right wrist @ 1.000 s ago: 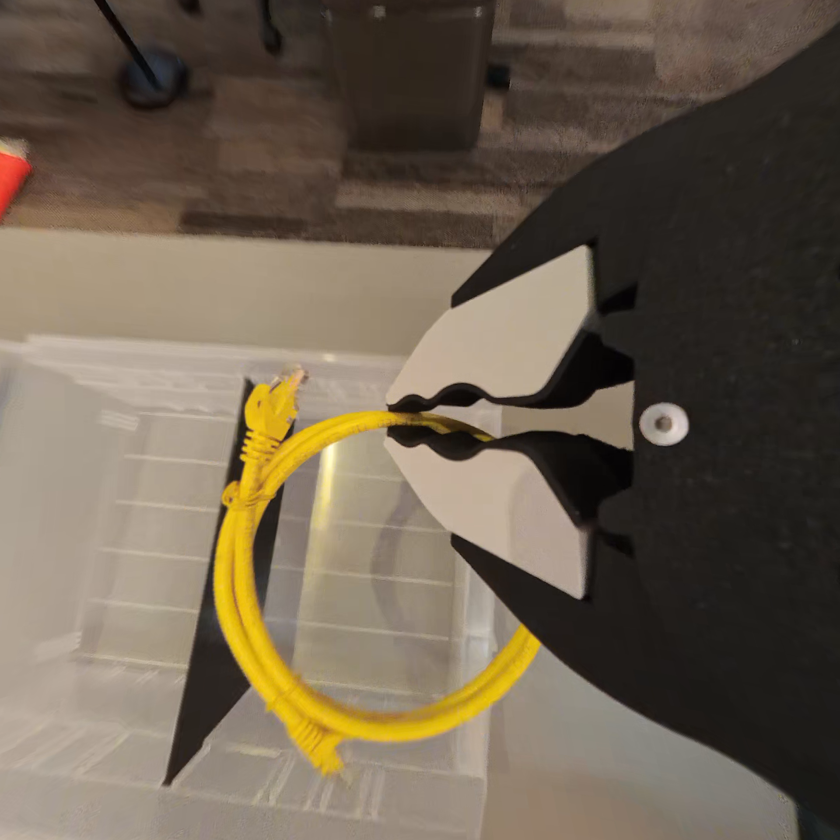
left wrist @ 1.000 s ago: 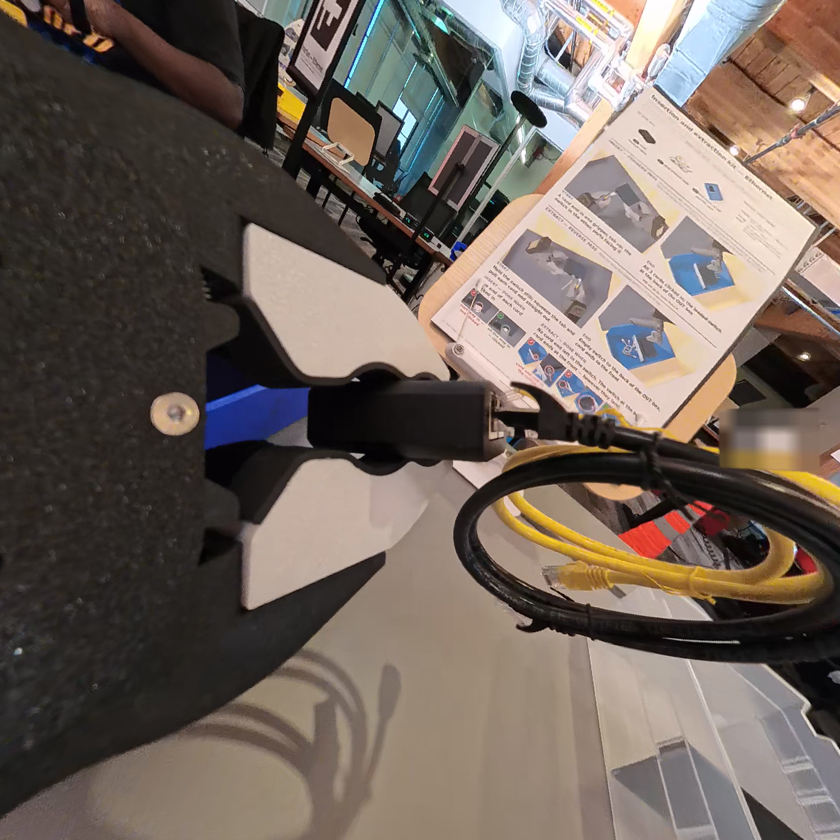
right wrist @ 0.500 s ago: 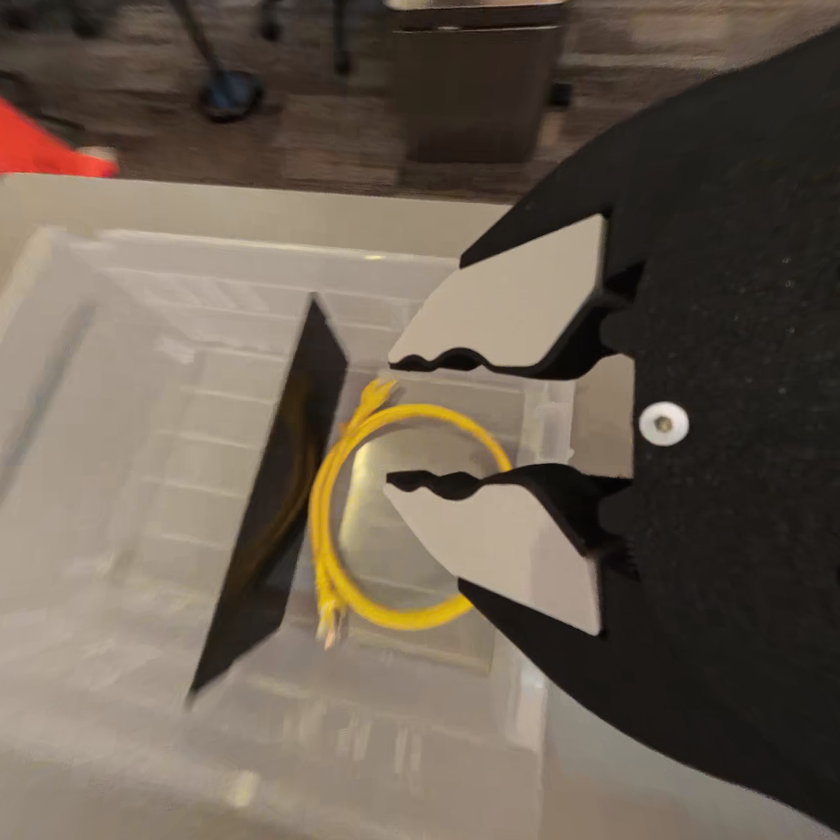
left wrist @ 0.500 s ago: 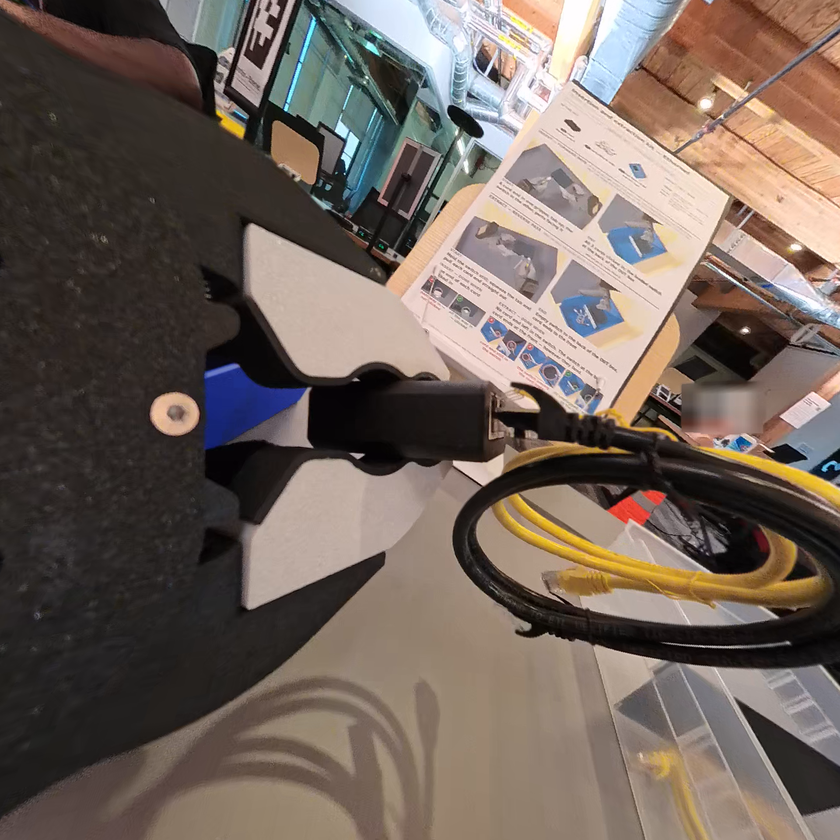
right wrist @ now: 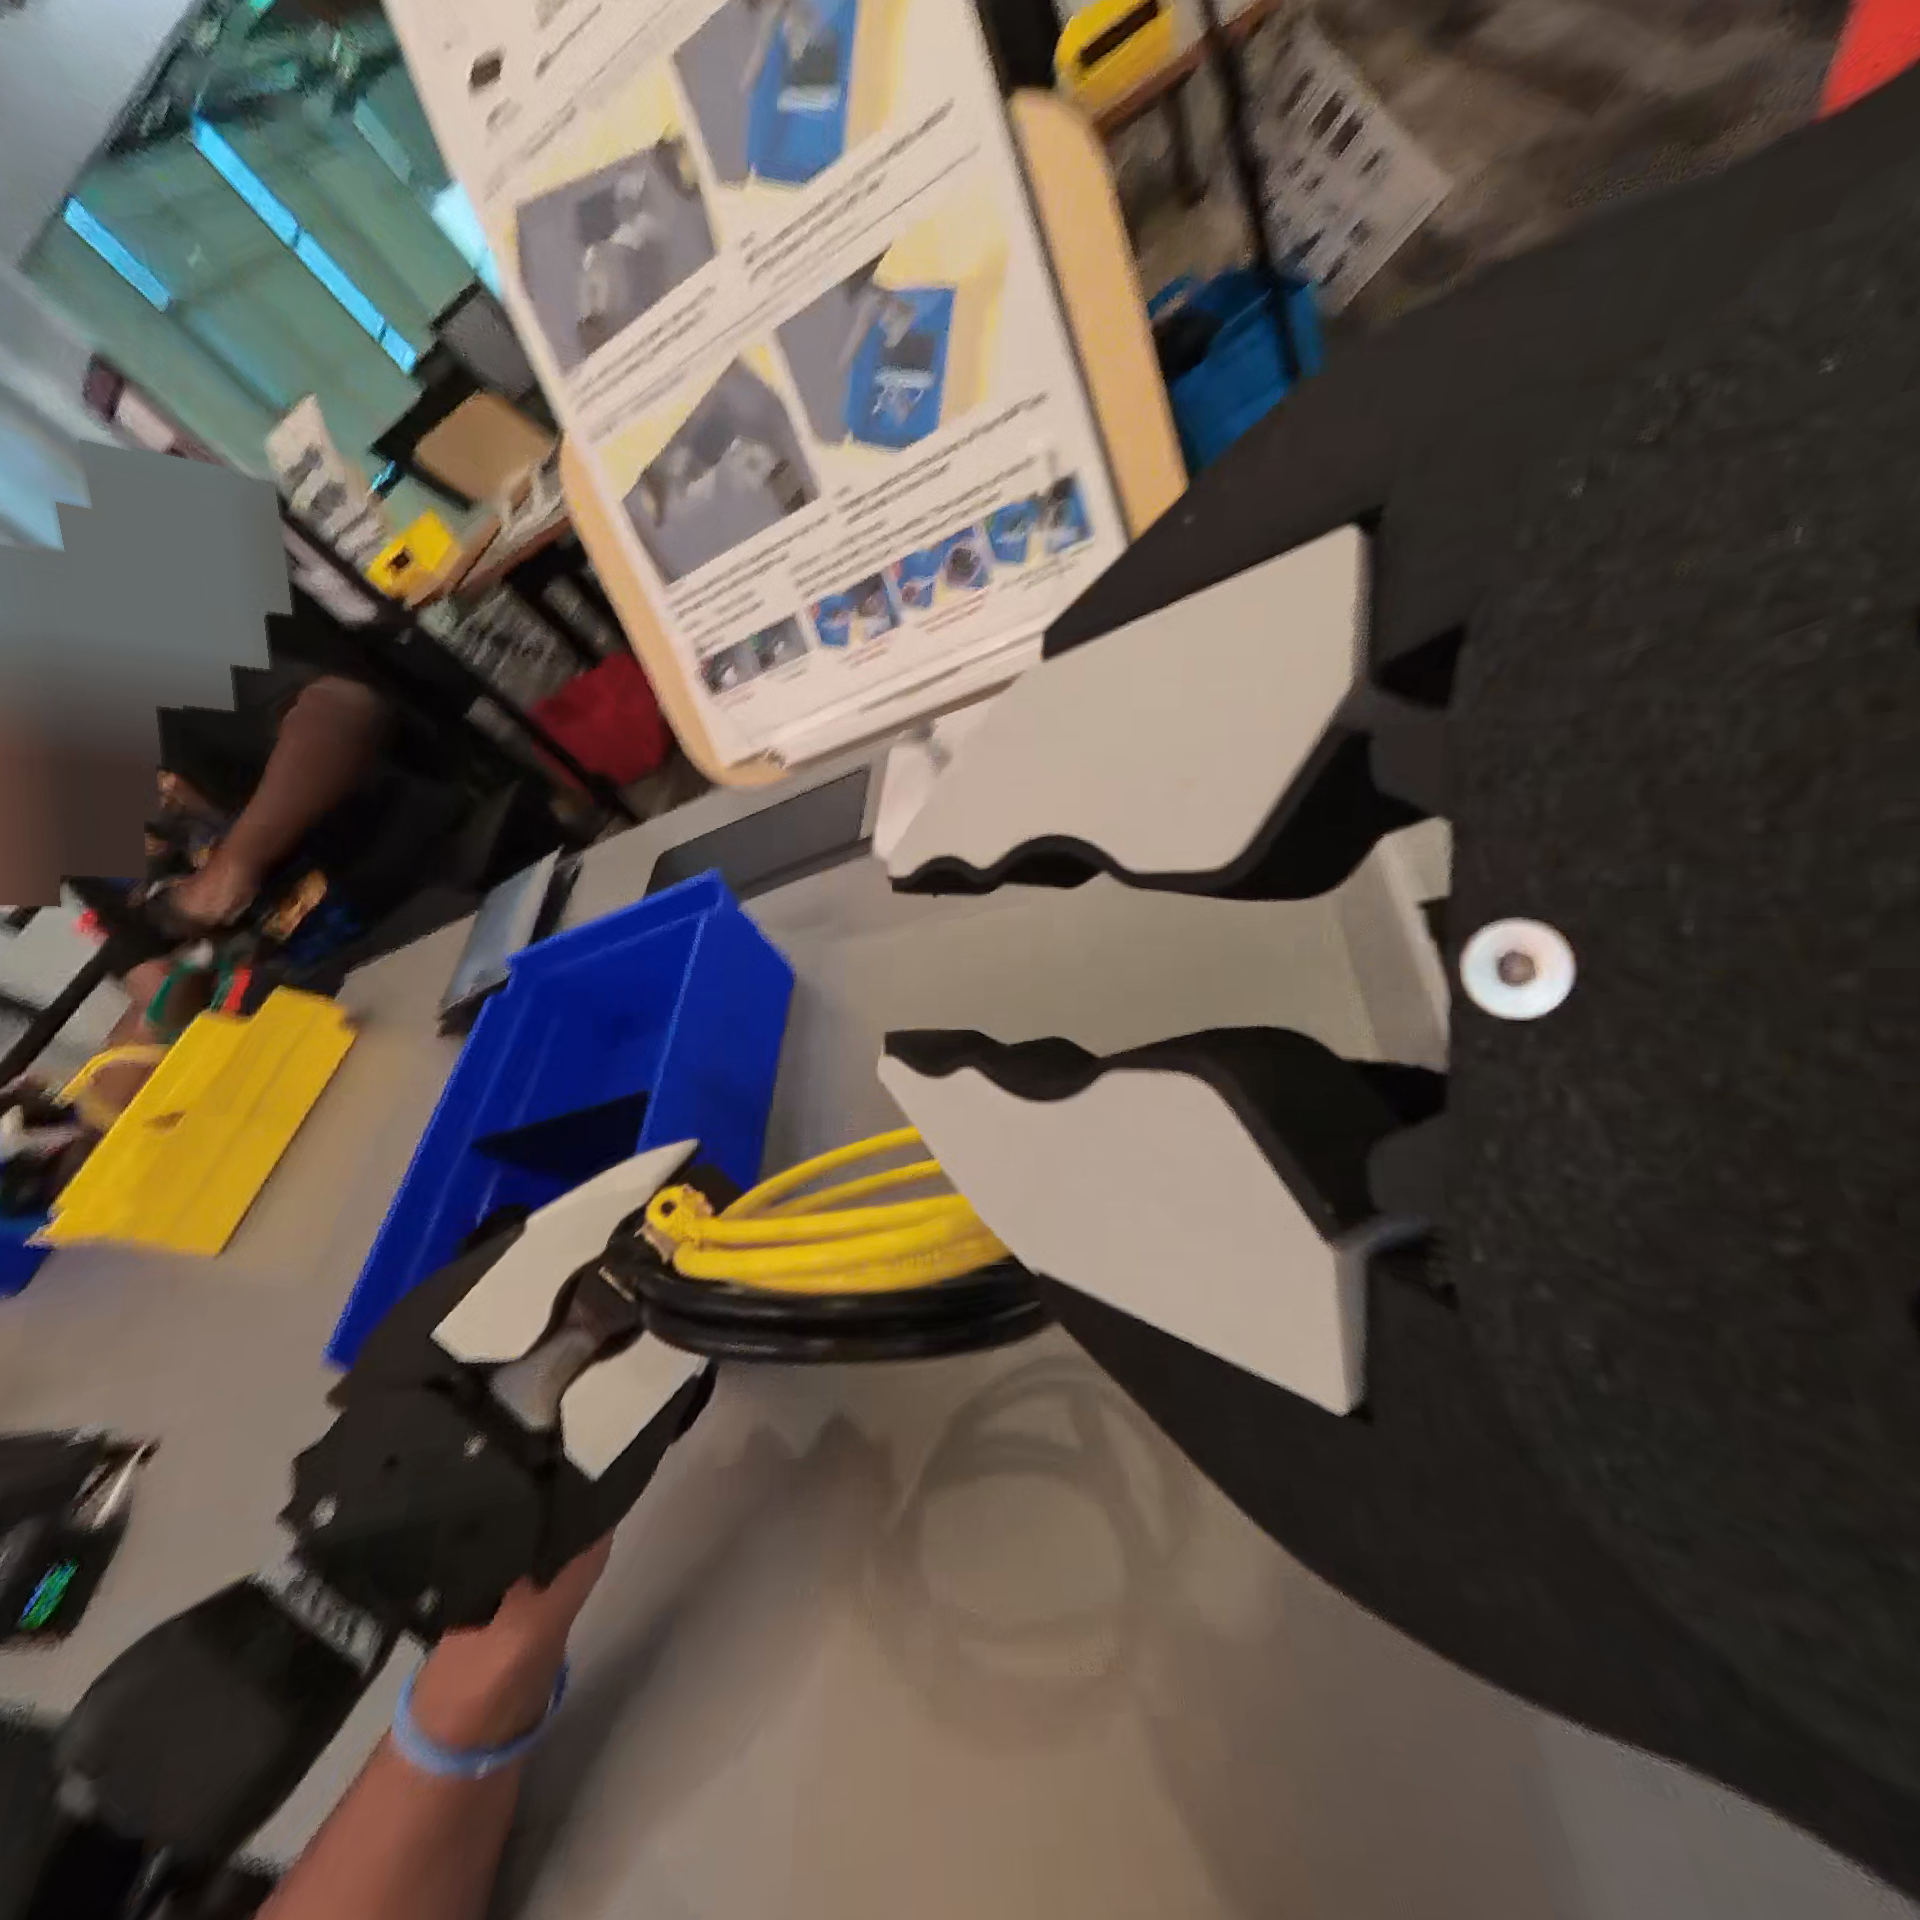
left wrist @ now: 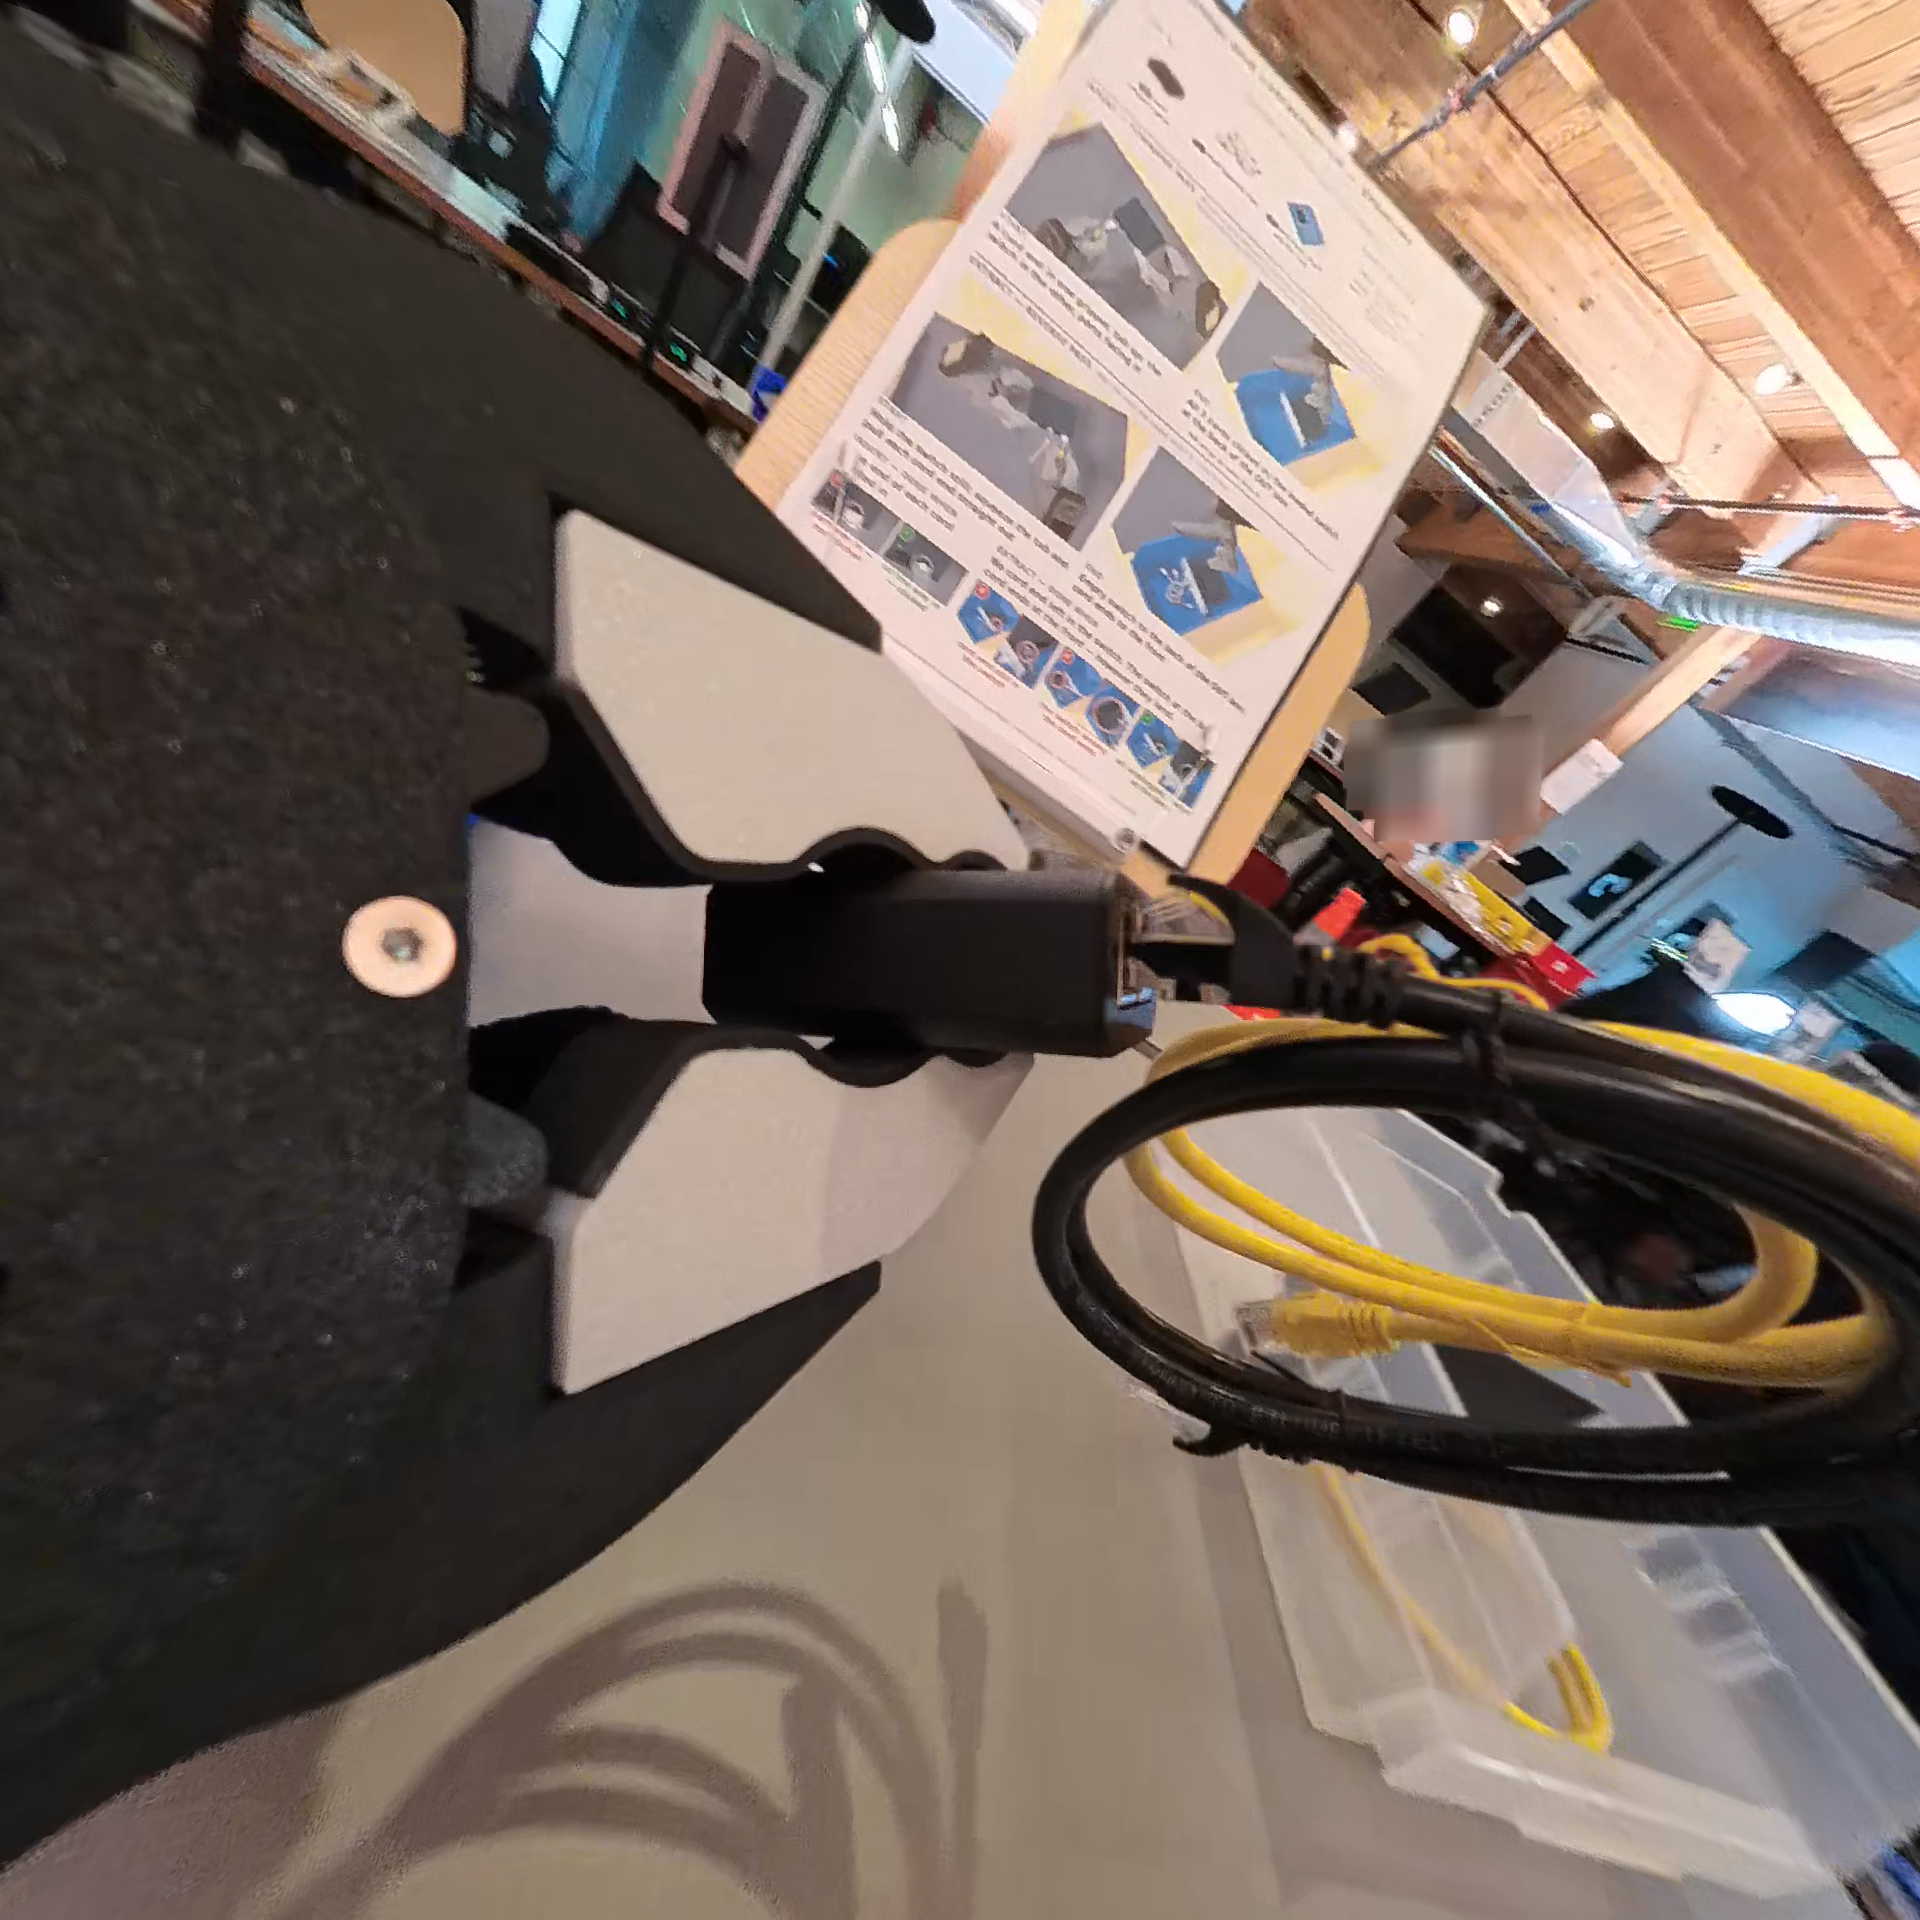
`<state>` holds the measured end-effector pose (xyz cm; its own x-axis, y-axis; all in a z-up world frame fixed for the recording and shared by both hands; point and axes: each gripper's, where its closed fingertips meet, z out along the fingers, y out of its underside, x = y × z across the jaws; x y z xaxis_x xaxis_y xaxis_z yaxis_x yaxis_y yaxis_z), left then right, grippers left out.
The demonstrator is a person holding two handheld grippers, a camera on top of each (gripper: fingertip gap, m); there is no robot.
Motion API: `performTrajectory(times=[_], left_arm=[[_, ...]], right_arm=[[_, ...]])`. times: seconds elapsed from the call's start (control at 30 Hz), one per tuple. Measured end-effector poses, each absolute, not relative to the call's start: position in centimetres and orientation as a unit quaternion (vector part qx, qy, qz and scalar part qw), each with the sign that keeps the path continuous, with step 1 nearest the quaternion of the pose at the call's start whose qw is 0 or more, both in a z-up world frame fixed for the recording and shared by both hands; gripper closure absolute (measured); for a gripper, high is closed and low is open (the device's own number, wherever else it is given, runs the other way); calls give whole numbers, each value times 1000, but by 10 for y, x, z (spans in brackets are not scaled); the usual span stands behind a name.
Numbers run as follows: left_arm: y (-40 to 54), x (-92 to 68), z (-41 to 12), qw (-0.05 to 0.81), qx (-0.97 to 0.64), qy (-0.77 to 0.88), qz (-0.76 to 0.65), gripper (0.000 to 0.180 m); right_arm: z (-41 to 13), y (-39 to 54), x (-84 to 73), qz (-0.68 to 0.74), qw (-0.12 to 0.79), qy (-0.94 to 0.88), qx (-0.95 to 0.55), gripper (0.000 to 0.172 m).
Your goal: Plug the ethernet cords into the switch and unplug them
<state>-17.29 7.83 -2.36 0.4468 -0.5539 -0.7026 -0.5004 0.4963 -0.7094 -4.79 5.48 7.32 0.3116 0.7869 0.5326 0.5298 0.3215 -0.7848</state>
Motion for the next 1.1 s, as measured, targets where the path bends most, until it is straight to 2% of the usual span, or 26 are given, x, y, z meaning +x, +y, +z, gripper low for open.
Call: performTrajectory(times=[0.2, 0.33, 0.47, 0.6, 0.93, 1.1], left_arm=[[53, -162, -14, 701, -450, 547, -84, 156], [32, -157, -5, 705, -422, 556, -125, 156], [25, -159, 2, 703, -417, 552, -166, 156], [19, -163, 9, 694, -413, 546, -221, 156], [15, -161, 6, 675, -415, 551, -262, 156], [13, -163, 10, 672, -412, 546, -282, 156]], right_arm=[[27, 50, -98, 157, 482, -693, -513, 137], [17, 25, -134, 192, 465, -740, -446, 136], [23, 6, -158, 210, 484, -752, -395, 138], [32, -8, -170, 236, 508, -748, -357, 148], [21, -3, -163, 230, 486, -763, -360, 142], [28, 2, -162, 241, 502, -748, -362, 142]])
